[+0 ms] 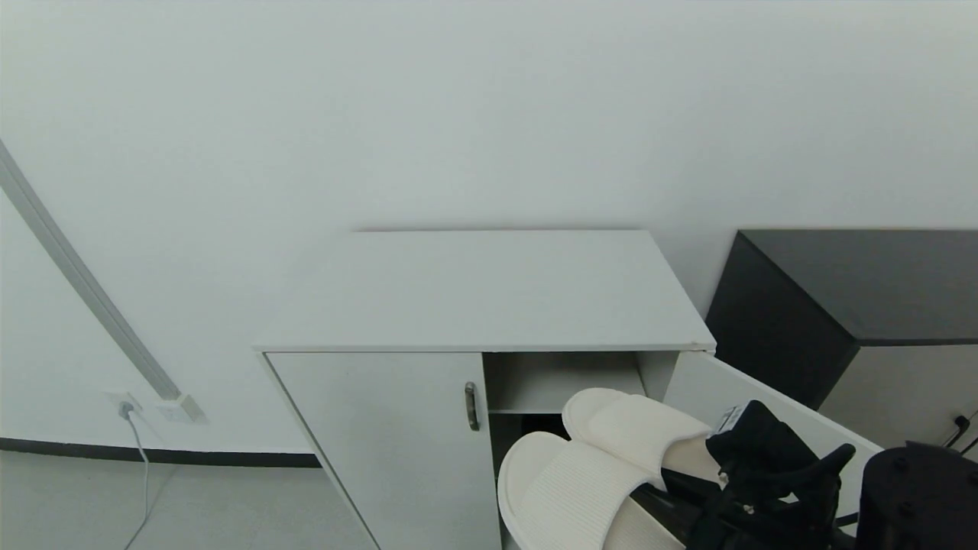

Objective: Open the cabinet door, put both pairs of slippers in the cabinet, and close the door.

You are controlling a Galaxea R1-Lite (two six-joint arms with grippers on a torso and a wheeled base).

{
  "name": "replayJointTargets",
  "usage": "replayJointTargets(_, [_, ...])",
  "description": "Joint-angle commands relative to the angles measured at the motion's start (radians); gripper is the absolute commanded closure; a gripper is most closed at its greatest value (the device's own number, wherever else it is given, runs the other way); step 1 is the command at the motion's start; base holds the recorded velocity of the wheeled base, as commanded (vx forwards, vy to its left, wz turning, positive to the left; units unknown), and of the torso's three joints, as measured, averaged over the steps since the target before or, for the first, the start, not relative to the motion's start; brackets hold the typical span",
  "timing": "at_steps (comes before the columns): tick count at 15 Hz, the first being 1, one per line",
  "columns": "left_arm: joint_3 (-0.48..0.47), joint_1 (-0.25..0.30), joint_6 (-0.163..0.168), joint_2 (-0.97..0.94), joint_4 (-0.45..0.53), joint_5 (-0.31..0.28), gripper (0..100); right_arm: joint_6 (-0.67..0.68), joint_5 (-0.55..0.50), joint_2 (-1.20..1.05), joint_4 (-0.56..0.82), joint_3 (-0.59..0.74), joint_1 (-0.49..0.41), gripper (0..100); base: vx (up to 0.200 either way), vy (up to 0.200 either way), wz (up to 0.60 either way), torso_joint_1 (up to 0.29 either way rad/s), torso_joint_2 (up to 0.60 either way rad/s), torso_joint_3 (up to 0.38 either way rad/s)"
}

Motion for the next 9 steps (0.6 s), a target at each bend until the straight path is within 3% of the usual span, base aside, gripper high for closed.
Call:
replayJointTargets(1, [0.000,0.000,0.000,0.000,0.000,0.000,100,0.000,0.001,0.009,-0.001,0.000,0.002,100,0.000,0.000,0.00,-0.237,0.56,0.315])
replayJointTargets(9, [0.000,0.000,0.000,0.000,0.000,0.000,100,0.000,0.001,0.012,-0.001,-0.001,0.005,100,0.000,0.000,0.00,-0.214,0.53,0.317])
